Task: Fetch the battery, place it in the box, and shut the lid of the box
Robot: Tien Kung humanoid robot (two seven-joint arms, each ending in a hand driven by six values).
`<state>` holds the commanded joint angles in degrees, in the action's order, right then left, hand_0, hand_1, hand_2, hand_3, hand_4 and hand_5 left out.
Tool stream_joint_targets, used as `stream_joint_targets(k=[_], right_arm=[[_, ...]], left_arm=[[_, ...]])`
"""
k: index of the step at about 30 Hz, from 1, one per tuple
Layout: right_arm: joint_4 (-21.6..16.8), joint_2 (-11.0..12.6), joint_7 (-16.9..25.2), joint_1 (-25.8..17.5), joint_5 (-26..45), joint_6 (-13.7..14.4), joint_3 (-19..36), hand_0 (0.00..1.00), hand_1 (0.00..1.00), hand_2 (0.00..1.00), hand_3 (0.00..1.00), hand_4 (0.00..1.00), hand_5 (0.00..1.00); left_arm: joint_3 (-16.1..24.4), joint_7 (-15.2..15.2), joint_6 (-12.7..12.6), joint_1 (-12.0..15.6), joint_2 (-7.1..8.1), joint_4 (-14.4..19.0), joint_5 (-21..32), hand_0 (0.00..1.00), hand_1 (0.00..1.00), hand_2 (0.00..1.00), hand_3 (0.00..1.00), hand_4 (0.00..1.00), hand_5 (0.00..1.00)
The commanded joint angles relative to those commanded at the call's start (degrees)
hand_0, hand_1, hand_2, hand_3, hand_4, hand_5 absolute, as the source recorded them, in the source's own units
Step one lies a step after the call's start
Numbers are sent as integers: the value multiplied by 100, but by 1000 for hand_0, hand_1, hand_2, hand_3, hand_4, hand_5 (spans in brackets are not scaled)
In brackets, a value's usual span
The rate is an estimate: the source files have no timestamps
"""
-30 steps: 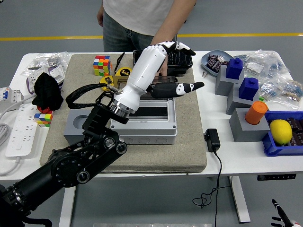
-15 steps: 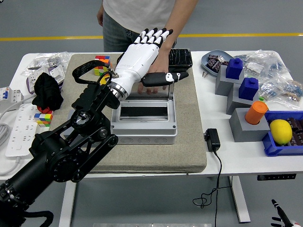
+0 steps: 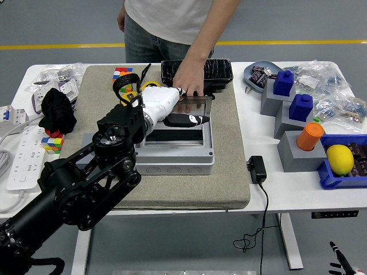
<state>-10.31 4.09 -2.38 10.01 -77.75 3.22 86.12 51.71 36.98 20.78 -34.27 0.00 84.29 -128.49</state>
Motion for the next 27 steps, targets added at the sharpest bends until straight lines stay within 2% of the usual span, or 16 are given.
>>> stream_joint_targets(k=[1, 2, 7, 8, 13, 19, 27], right_arm=[[0, 1, -1, 3, 1, 0, -1, 937, 828, 762, 792, 998, 998], [0, 1, -1, 4, 1, 1, -1, 937, 828, 763, 792, 998, 998], [0, 5, 2, 5, 23, -2, -19, 937, 828, 763, 792, 998, 998], [0, 5, 3, 4, 29, -3, -23, 934, 828, 762, 792, 998, 998], [0, 2, 7, 1, 37, 0, -18, 934, 828, 762, 792, 998, 998], [0, 1, 7, -10, 12, 9, 18, 936, 828, 762, 792, 998, 998], [0, -4, 15, 2, 45, 12, -6, 936, 828, 762, 792, 998, 998]], left_arm=[[-13, 0, -30, -3, 0, 36, -2, 669, 767, 765, 761, 998, 998], [-17, 0, -40, -4, 0, 48, -2, 432, 625, 659, 676, 998, 998], [-67, 0, -58, 19, 0, 127, 53, 432, 625, 659, 676, 998, 998], [-84, 0, -49, 26, 0, 133, 76, 383, 591, 638, 662, 998, 998], [-193, 0, 107, 88, 0, 155, 271, 383, 591, 638, 662, 998, 998], [-235, 0, 206, 176, 0, 377, 358, 379, 595, 643, 665, 998, 998], [-294, 0, 411, 277, 0, 330, 607, 384, 605, 650, 670, 998, 998]])
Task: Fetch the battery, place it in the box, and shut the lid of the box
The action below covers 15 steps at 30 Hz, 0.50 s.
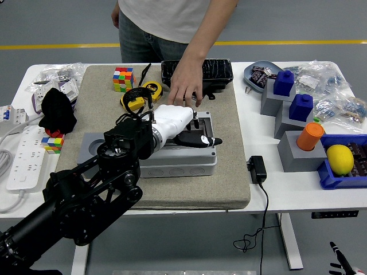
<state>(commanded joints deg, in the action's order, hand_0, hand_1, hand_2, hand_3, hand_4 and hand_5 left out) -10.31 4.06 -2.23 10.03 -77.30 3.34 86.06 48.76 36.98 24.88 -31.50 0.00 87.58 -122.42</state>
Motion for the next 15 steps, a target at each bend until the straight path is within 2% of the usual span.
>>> stream_joint_targets(k=[3, 5, 9, 10, 11, 15], right_arm=[[0, 2, -3, 0, -14, 3, 18, 936, 828, 762, 792, 998, 998], [0, 5, -5, -1, -28, 8, 32, 935, 829, 762, 792, 998, 998], [0, 8, -9, -8, -32, 4, 31, 935, 829, 762, 792, 998, 998], [0, 6, -8, -10, -27, 3, 24, 935, 829, 762, 792, 998, 998], [0, 5, -7, -11, -23, 2, 19, 932, 828, 762, 792, 998, 998], [0, -8, -9, -22, -15, -5, 9, 932, 828, 762, 792, 998, 998]], left_arm=[[-57, 0, 71, 34, 0, -23, 197, 384, 605, 650, 670, 998, 998], [-105, 0, -48, 58, 6, -22, 123, 393, 612, 656, 677, 998, 998], [21, 0, -900, 89, 0, 74, -690, 393, 612, 656, 677, 998, 998], [91, -142, -1121, 106, 0, 92, -758, 393, 612, 656, 677, 998, 998], [141, -349, -1345, 119, 0, 104, -758, 514, 668, 670, 670, 998, 998], [517, -1298, -2313, 338, 0, 146, -758, 514, 668, 670, 670, 998, 998]])
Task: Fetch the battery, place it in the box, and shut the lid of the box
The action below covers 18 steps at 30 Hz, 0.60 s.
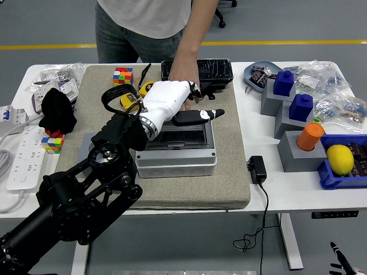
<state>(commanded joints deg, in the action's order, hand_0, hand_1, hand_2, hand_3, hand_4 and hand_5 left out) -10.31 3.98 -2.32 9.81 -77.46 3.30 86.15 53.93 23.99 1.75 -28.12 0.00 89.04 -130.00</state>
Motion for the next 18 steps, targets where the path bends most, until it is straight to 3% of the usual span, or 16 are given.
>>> stream_joint_targets(k=[1, 2, 7, 8, 9, 11, 13, 14, 15, 18], right_arm=[[0, -2, 0, -1, -4, 0, 2, 932, 828, 762, 792, 998, 998], [0, -9, 0, -2, -5, 0, 4, 933, 828, 762, 792, 998, 998], [0, -31, 4, 10, 17, -5, -32, 933, 828, 762, 792, 998, 998], [0, -34, 5, 10, 19, -6, -36, 934, 829, 763, 792, 998, 998], [0, -34, 6, 9, 17, -6, -35, 934, 829, 763, 792, 998, 998], [0, -31, -6, 4, -44, -7, 12, 934, 829, 763, 792, 998, 998], [0, -25, -9, 5, -94, -11, 38, 934, 829, 763, 792, 998, 998], [0, -13, -2, 15, -95, -14, 32, 934, 830, 764, 792, 998, 998], [0, -10, 1, 18, -95, -15, 31, 934, 830, 764, 792, 998, 998], [0, -14, 16, 33, -123, -11, 82, 934, 830, 764, 792, 998, 998]], left_arm=[[53, -223, -223, 36, 0, 3, 0, 514, 668, 670, 670, 998, 998], [210, -484, -484, 163, 0, -4, 223, 664, 755, 722, 699, 998, 934], [986, -1626, -1626, 725, 0, -29, 1341, 664, 755, 722, 699, 998, 934], [1165, -1887, -1856, 834, 0, -17, 1602, 821, 892, 862, 815, 998, 928], [1320, -2148, -2004, 913, 0, -5, 1862, 821, 892, 862, 815, 998, 928], [1602, -2594, -1923, 1070, 42, 12, 2309, 821, 892, 862, 815, 998, 928], [1856, -3108, -1680, 1244, 147, 6, 2831, 821, 892, 862, 815, 998, 928], [1994, -3322, -1531, 1381, 235, -16, 3054, 878, 951, 908, 860, 998, 988], [2052, -3510, -1462, 1439, 264, -23, 3278, 878, 951, 908, 860, 998, 988], [2347, -3558, -1081, 1885, 451, -114, 3985, 878, 951, 908, 860, 998, 988]])
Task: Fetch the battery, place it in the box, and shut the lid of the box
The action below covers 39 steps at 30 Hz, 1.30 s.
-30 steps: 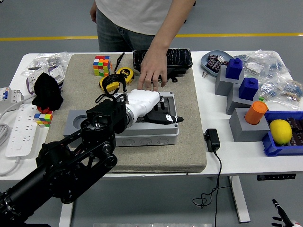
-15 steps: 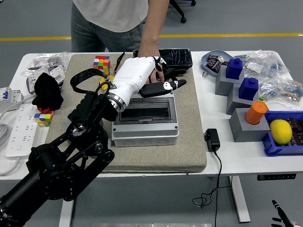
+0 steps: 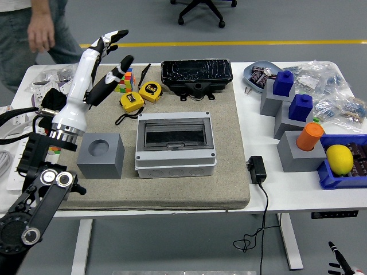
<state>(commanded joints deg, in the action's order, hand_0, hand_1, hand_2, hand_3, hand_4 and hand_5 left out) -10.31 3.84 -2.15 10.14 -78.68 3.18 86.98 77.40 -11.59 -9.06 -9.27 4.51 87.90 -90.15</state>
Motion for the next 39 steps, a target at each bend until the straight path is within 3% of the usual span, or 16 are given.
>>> stream_joint_targets(k=[4, 7, 8, 11, 13, 14, 19, 20, 25, 26, 31, 32, 37, 38, 39], right_arm=[[0, -3, 13, -16, -69, 32, 66, 944, 833, 764, 804, 998, 998], [0, 1, 20, -33, -114, 55, 92, 944, 833, 764, 804, 998, 998], [0, 2, 26, -44, -127, 66, 94, 953, 837, 776, 811, 998, 998], [0, 19, 44, -67, -199, 91, 92, 953, 837, 776, 811, 998, 998], [0, 28, 76, -91, -206, 103, 44, 953, 837, 776, 811, 998, 998], [0, 25, 97, -113, -221, 108, 15, 954, 836, 776, 809, 998, 998], [0, -19, 146, -242, -387, 113, -78, 954, 836, 776, 809, 998, 998], [0, -36, 138, -272, -471, 120, -86, 941, 818, 768, 793, 998, 960], [0, -78, 111, -343, -740, 113, -114, 941, 818, 768, 793, 998, 960], [0, -88, 102, -354, -810, 122, -107, 908, 780, 737, 748, 998, 706], [0, -121, 24, -380, -1163, 246, 26, 908, 780, 737, 748, 998, 706], [0, -125, 12, -380, -1227, 276, 59, 672, 564, 547, 441, 998, 572], [0, -128, -7, -359, -1433, 526, 165, 672, 564, 547, 441, 998, 572], [0, -127, -13, -355, -1460, 539, 165, 419, 343, 322, 259, 725, 426], [0, -127, -16, -353, -1487, 545, 170, 419, 343, 322, 259, 725, 426]], left_arm=[[229, 339, 218, 477, 116, -87, 1006, 895, 975, 933, 881, 998, 998], [285, 537, 256, 611, 149, -143, 1713, 895, 975, 933, 881, 998, 998], [294, 562, 260, 647, 162, -160, 1936, 826, 895, 858, 828, 998, 998], [357, 496, 244, 692, 126, -136, 2564, 826, 895, 858, 828, 998, 998], [418, 392, 215, 703, 89, -116, 2502, 826, 895, 858, 828, 998, 998], [445, 325, 188, 714, 74, -115, 2483, 762, 819, 785, 775, 998, 998], [548, 184, 115, 798, 19, -137, 2429, 762, 819, 785, 775, 998, 998], [554, 171, 109, 819, 13, -135, 2419, 725, 743, 710, 730, 998, 979], [501, 230, 94, 844, 4, -133, 2312, 725, 743, 710, 730, 998, 979], [480, 250, 89, 847, -3, -134, 2277, 703, 719, 687, 717, 998, 880], [408, 339, 70, 819, -19, -112, 2212, 703, 719, 687, 717, 998, 880], [400, 358, 64, 812, -18, -112, 2196, 696, 713, 685, 714, 998, 878], [386, 417, 63, 786, -15, -97, 2144, 696, 713, 685, 714, 998, 878], [391, 422, 61, 784, -17, -93, 2135, 693, 708, 681, 712, 998, 879], [397, 426, 62, 783, -19, -91, 2126, 693, 708, 681, 712, 998, 879]])
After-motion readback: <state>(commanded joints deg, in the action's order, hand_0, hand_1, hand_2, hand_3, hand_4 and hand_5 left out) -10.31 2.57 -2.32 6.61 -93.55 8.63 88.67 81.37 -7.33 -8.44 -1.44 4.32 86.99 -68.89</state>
